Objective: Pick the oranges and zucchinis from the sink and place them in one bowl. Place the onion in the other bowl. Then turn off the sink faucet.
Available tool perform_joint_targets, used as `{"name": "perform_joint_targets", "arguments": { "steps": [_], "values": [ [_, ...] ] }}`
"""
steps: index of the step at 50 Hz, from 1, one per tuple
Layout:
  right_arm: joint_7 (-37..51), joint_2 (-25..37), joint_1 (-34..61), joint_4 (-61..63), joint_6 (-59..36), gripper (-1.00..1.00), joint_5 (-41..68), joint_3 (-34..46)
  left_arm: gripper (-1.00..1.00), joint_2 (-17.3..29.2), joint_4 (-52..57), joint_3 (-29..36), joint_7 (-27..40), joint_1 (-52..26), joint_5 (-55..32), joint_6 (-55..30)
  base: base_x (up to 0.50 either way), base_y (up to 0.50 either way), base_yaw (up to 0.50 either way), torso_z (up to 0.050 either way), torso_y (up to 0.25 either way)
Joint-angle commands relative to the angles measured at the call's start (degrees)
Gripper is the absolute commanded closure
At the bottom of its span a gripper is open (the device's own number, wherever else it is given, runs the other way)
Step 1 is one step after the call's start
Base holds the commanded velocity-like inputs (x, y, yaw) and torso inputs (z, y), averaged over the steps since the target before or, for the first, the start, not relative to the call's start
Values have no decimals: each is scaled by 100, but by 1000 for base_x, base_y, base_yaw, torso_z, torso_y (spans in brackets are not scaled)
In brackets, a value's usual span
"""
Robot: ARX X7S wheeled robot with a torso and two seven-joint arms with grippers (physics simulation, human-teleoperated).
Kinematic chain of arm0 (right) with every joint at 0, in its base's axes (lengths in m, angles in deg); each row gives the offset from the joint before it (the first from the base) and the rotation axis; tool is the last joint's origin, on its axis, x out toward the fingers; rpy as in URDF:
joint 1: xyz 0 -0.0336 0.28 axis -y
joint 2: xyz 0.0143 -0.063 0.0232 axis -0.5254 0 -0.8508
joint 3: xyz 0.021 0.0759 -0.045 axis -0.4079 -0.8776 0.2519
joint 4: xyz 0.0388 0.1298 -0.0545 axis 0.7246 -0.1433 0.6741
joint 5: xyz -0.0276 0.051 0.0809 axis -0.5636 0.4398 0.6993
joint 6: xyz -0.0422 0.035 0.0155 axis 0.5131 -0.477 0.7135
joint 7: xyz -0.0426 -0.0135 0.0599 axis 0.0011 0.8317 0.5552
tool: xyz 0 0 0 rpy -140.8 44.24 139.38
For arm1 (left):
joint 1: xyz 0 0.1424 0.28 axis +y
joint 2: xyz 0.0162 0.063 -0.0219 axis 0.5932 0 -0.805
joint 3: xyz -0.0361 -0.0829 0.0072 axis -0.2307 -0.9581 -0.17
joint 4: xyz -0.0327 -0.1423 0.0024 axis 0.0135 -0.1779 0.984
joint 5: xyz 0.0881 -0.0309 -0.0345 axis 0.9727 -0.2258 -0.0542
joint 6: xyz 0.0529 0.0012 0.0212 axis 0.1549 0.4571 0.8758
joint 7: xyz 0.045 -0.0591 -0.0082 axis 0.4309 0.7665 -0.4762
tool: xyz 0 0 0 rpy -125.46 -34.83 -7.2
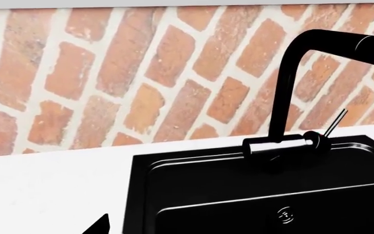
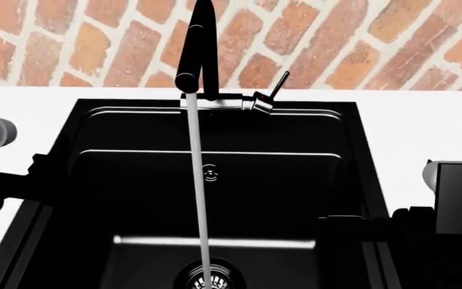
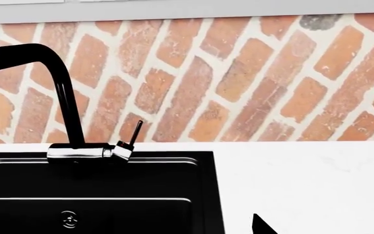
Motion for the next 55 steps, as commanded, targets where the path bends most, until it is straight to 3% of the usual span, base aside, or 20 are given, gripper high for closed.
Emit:
{"name": "perform_joint_targets", "arguments": {
  "steps": [1,44,50,55],
  "values": [
    [-33,7,-43,13,30,-100,-44,-7,-100,-12,10,23,-10,4,-6,-33,27,0,0,0,0],
    [-65,-96,-109,-85,14,-100,72,-79,-100,-33,-131,-70,34,41,-155,-23,31,0,0,0,0],
    [-187,-298,27,-289,-191,-100,253,-97,-100,-23,-119,-71,39,81,-144,0,0,0,0,0,0],
    [-276,-871,375,-838,-523,-100,508,-179,-100,-118,-139,-57,99,93,-107,30,0,0,0,0,0]
  ]
}}
